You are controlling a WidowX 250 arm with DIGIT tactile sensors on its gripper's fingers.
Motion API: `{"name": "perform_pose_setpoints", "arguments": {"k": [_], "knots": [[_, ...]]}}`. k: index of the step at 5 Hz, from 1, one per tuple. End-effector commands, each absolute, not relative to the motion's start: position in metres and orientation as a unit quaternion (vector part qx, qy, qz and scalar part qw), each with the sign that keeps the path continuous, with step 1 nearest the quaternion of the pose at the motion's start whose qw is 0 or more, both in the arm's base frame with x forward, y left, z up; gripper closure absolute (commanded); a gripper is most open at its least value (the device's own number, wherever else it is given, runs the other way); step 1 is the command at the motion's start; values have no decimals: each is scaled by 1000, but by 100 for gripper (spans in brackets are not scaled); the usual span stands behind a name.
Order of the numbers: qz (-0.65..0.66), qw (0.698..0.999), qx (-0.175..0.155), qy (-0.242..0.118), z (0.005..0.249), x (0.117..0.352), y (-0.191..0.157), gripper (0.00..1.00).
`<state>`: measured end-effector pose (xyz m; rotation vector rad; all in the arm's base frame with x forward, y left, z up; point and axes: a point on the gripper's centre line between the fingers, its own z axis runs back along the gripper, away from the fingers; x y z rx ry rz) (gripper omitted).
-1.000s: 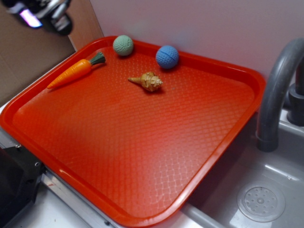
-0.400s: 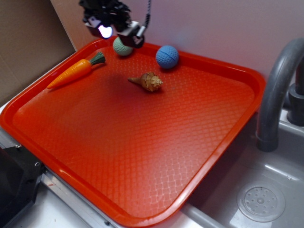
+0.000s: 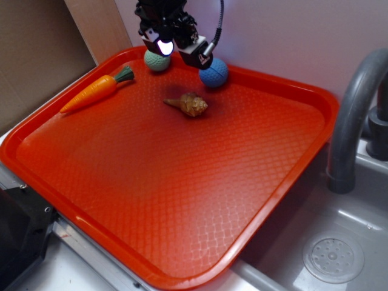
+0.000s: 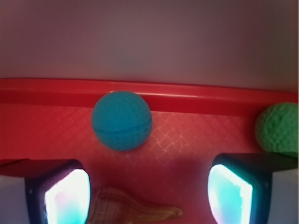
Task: Grab the blue ball.
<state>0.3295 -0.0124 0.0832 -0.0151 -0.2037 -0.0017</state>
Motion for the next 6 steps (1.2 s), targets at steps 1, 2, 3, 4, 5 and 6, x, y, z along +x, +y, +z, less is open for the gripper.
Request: {"name": "perform_pose_setpoints", "arguments": {"k": [1, 2, 3, 4, 5, 6], "knots": [[19, 987, -17, -158, 133, 313, -19, 0], [19, 987, -17, -158, 133, 313, -19, 0], [19, 987, -17, -158, 133, 313, -19, 0], [19, 987, -17, -158, 133, 313, -19, 0], [14, 986, -17, -164, 112, 333, -41, 0], [-4, 987, -39, -159, 99, 344, -46, 0]]}}
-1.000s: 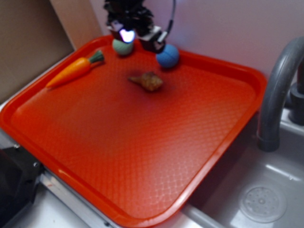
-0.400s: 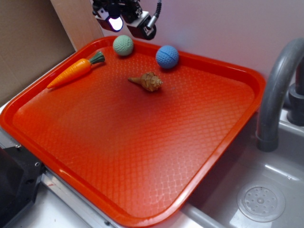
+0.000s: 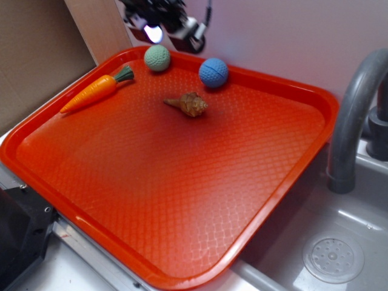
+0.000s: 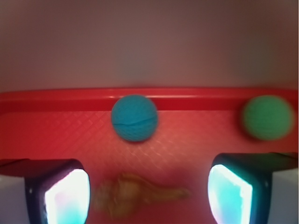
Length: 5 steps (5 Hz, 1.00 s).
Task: Grab the blue ball.
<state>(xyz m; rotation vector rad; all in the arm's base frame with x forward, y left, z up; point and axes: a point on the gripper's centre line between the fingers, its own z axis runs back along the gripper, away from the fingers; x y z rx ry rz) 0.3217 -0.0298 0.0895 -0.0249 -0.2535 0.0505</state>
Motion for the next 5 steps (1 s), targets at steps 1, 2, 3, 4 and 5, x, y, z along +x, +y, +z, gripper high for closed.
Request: {"name": "perform_pose_setpoints", "arguments": {"k": [1, 2, 3, 4, 5], "knots": [[10, 986, -22, -163, 85, 355, -46, 0], [11, 990, 10, -142, 71, 367, -49, 0], [38, 989, 54, -133, 65, 373, -41, 0], [8, 993, -5, -115, 49, 384, -45, 0], [13, 994, -13, -105, 44, 384, -53, 100]]}}
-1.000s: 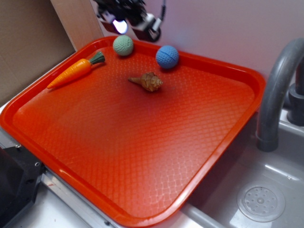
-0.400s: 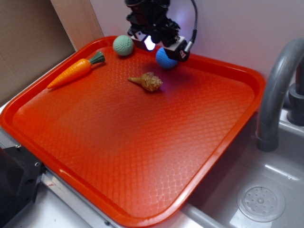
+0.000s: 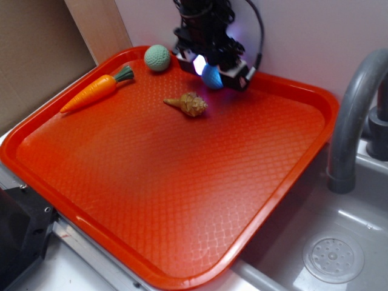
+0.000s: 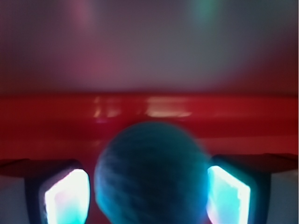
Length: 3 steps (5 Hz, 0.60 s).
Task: Grab the blue ball.
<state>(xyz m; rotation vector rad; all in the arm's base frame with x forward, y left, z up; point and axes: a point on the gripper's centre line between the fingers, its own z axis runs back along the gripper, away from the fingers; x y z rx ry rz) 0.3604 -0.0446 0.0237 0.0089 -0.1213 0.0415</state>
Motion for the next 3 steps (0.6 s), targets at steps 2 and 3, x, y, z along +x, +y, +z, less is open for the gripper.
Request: {"name": "perform_pose_setpoints", "arguments": {"k": [2, 3], "knots": [[20, 993, -3, -119, 71, 364, -47, 100], [-5, 988, 11, -151, 121, 322, -44, 100]]}}
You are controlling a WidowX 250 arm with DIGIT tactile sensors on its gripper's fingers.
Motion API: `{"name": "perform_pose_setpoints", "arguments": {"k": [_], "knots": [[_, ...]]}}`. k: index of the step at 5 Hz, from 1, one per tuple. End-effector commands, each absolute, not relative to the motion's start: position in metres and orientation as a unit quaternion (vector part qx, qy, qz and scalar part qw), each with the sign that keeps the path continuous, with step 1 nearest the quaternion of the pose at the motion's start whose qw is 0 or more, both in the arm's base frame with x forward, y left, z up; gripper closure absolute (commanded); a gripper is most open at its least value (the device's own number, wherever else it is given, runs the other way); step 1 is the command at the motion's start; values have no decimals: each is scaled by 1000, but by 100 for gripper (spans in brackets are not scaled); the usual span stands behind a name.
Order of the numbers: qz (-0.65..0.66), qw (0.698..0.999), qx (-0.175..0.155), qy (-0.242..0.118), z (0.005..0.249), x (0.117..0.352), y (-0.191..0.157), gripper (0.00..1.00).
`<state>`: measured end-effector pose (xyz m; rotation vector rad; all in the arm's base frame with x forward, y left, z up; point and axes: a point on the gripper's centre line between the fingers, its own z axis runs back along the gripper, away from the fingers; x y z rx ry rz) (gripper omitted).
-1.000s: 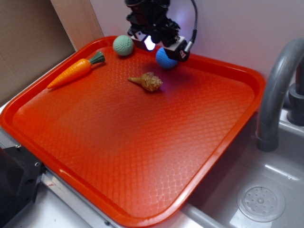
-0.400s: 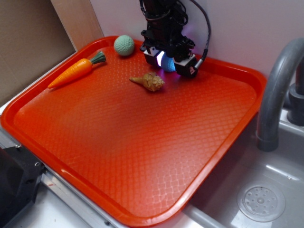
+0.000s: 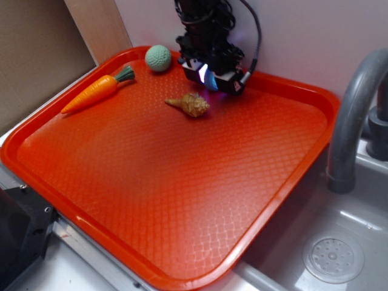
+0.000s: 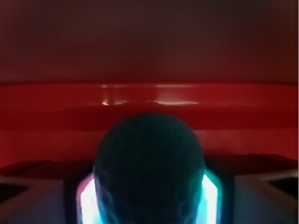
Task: Grab the blue ball.
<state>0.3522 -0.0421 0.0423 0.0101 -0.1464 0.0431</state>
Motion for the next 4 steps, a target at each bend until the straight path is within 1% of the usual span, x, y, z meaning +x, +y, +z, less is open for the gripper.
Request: {"name": "perform_pose_setpoints", "arguments": {"k": [1, 2, 3, 4], "knots": [[-38, 985, 24, -164, 170, 285, -42, 100], [-75, 990, 21, -114, 223, 262, -40, 100], [-85, 990, 7, -111, 238, 250, -38, 100], [-92, 993, 14, -70, 231, 256, -38, 100]]}}
